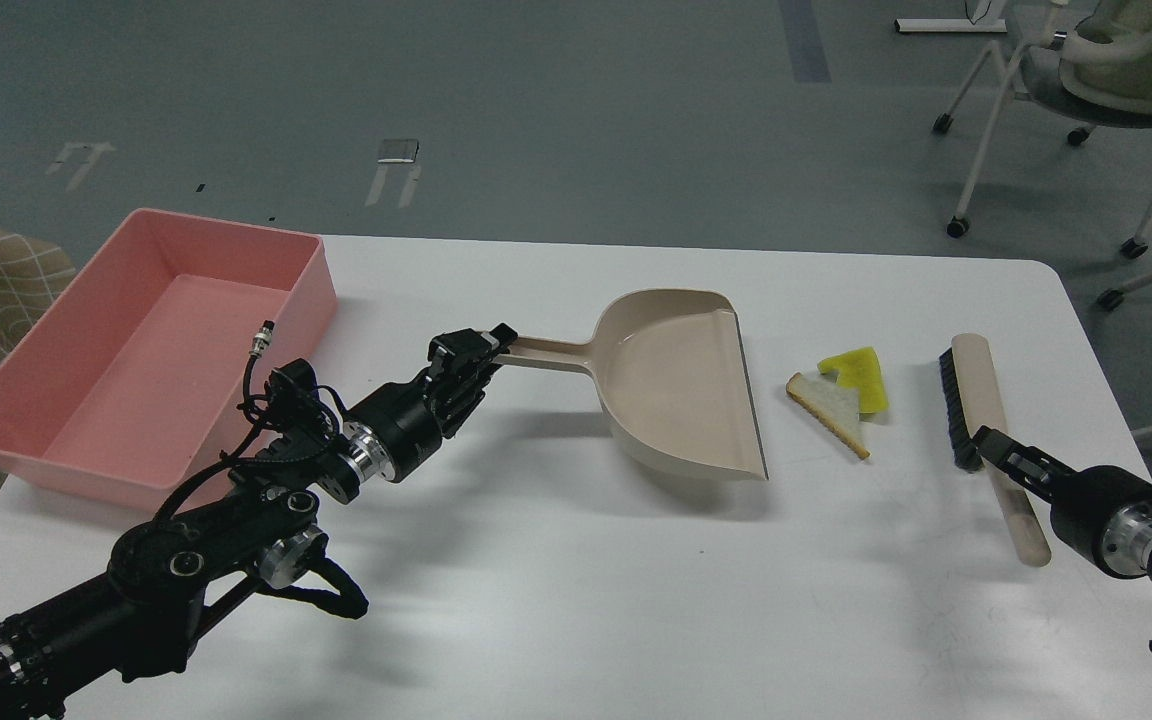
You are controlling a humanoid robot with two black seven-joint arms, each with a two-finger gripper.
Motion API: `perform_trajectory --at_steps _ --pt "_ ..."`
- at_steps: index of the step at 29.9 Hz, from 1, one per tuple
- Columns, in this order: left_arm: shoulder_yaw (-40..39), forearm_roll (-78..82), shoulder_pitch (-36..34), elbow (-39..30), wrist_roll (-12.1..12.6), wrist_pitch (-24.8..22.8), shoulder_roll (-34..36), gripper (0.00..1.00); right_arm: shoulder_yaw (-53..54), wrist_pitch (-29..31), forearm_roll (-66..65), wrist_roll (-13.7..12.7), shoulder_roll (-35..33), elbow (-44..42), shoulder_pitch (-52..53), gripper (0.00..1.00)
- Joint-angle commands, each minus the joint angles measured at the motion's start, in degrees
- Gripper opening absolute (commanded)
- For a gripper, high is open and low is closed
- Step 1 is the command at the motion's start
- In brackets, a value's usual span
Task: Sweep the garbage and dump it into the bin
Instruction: 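Grasp the brush handle with the right gripper, then sweep the yellow sponge and scrap into the dustpan with the brush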
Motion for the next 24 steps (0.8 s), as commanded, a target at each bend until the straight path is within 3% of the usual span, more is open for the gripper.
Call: perform_trajectory --at_steps 1,12,24 --pt "0.0 0.0 0.0 0.0 0.0 0.0 0.0 0.08 0.1 0.0 0.1 0.0 -0.2 0.1 -0.5 0.22" --pt "-0.1 0.0 -0.1 0.0 0.0 0.0 0.0 0.08 0.4 0.0 0.4 0.3 -0.3 0.6 -1.5 0.15" --pt "0.2 0.1 0.2 0.2 0.0 0.7 0.0 0.08 -3.1 2.7 1.0 0.4 2.8 3.4 -0.6 0.15"
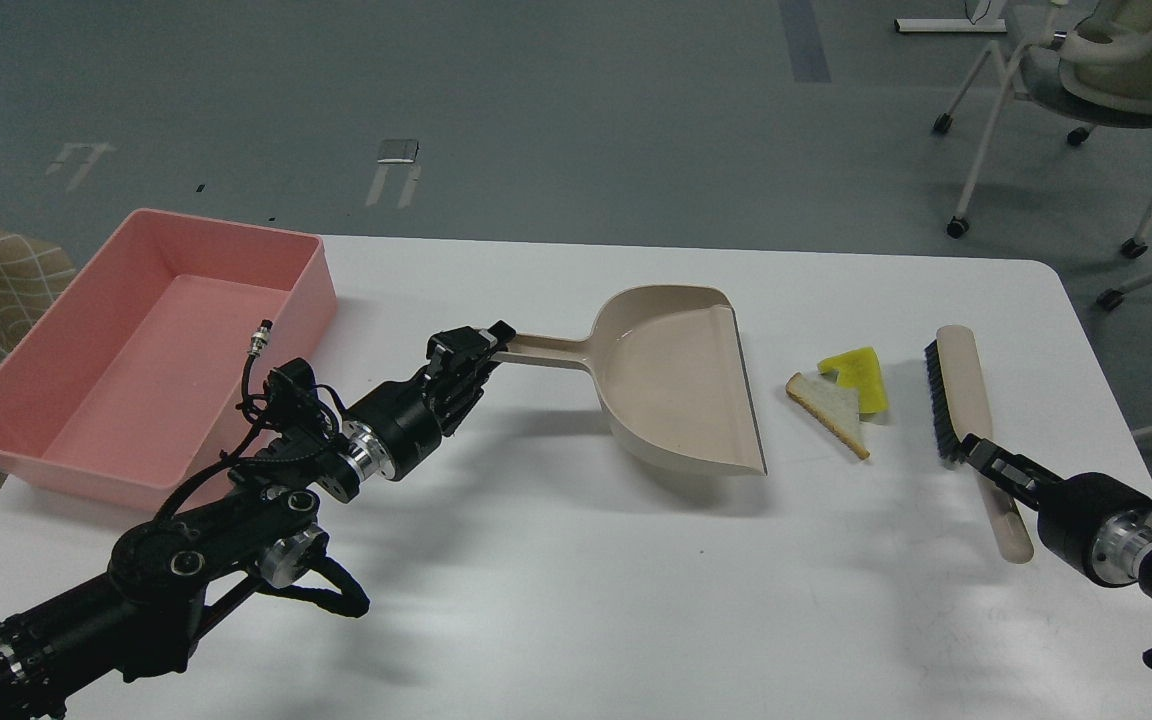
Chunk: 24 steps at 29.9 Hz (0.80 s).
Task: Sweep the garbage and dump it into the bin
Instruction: 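Sweep the yellow sponge and scrap into the dustpan with the brush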
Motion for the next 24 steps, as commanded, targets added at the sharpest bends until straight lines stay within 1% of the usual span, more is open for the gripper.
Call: perform_trajectory --at_steps 1,5,10,14,20,24 --pt "0.2 0.1 0.2 0.3 0.1 0.0 0.2 0.08 -2.3 1.1 0.1 -0.2 1.5 0.1 0.7 0.15" --pt "0.3 0.2 0.2 1.5 0.1 0.0 0.0 0.08 -6.1 2.4 0.0 -0.2 4.0 0.1 3.6 0.16" --pt "0.4 0.2 0.6 2.9 0.2 0.1 0.0 0.08 -10.5 2.6 0.1 -0.7 6.1 -0.1 8.2 0.16" --pt "2.4 0.2 0.7 4.2 0.1 0.6 0.0 0.08 -15.2 2.6 0.1 -1.4 7.8 -0.4 12.2 0.16" --pt "2.6 0.2 0.6 4.6 0.1 0.8 -0.1 0.08 -16.7 2.6 0.1 -2.2 9.9 0.1 13.9 0.17" --pt "2.5 0.2 0.5 4.6 0.1 0.9 -0.1 0.08 -16.5 2.5 0.2 -1.7 11.9 1.1 13.8 0.17"
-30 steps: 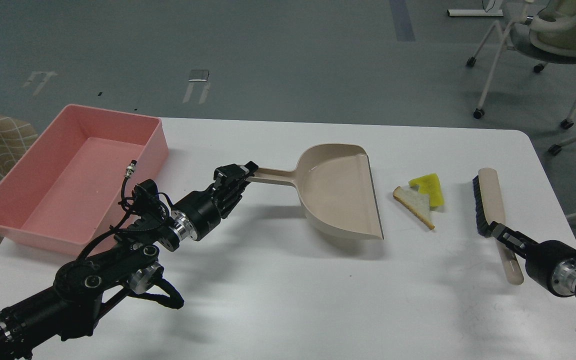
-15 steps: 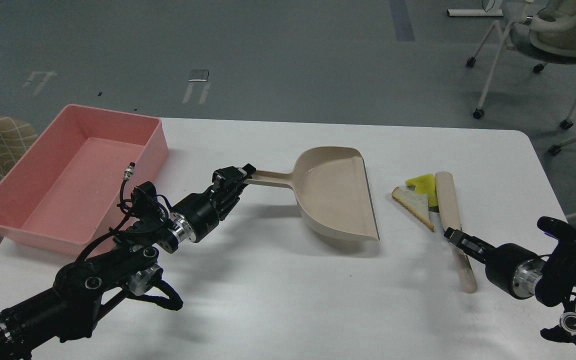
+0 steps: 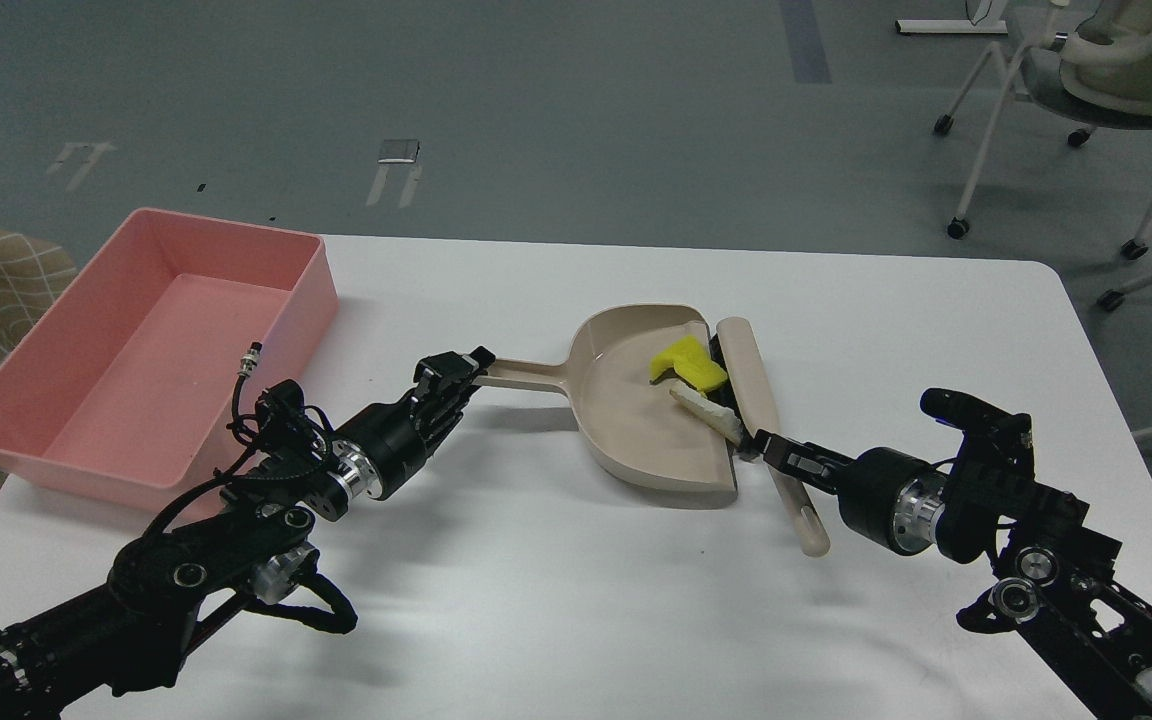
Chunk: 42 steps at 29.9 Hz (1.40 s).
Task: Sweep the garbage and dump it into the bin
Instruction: 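Sweep the yellow sponge and scrap into the dustpan with the brush, then lift the dustpan with the left gripper over the pink bin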
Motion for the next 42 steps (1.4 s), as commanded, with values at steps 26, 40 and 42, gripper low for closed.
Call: perform_trajectory --at_steps 26,40,42 --pt "-16.1 -4.6 3.0 -10.2 -4.9 -0.5 5.7 0.08 23.0 -0.1 7.4 1.2 -10.2 -0.2 -10.2 0.18" --pt "-38.7 -13.6 24.2 -15.0 -4.9 -5.2 29.6 0.09 24.3 -0.4 7.4 3.0 -9.5 -1.2 -12.7 0.18" --pt "-41.6 -16.5 27.9 -14.3 -4.9 -6.7 32.5 0.09 24.3 -0.4 7.4 3.2 -9.5 -1.2 -12.8 0.18"
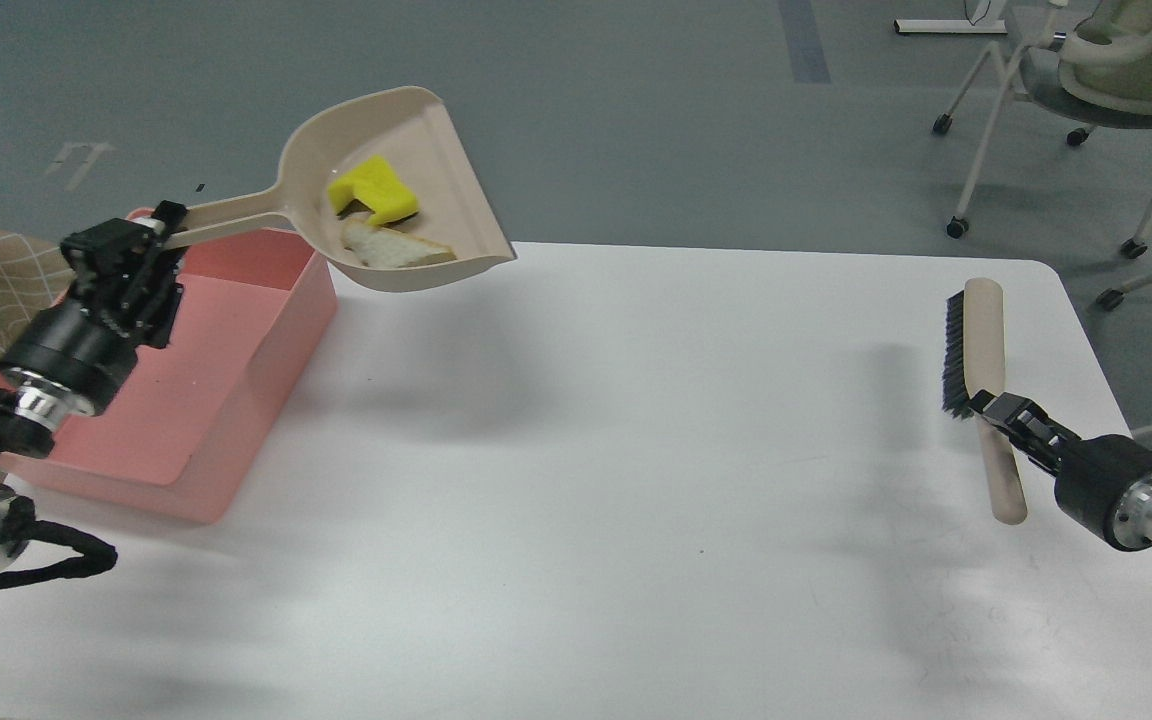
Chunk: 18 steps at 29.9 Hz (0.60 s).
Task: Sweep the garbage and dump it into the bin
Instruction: 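Lift the dustpan with the left gripper over the pink bin, then tilt the dustpan with the left gripper to dump garbage into the bin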
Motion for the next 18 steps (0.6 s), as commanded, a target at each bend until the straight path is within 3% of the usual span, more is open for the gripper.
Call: perform_trajectory --at_steps 1,8,14,18 --pt "-5.2 -3.9 6.4 2.1 0.0 -1.9 5.8 0.09 0.0 0.0 0.0 0.4 0.2 0.0 -0.3 0.18" --pt "-5.7 -4.3 10.0 11.3 0.0 0.2 14.7 0.08 0.2 -0.2 0.0 0.6 1.0 0.2 -0.5 0.18" --pt "-5.0 -1.8 12.1 11.3 0.0 0.3 20.5 0.07 0.3 -0.5 0.0 1.3 1.1 0.2 -0.8 0.18" --pt "-4.1 1.9 12.2 10.0 0.0 0.5 28.3 0.07 0.2 -1.3 0.3 1.3 1.7 0.6 -0.8 0.18"
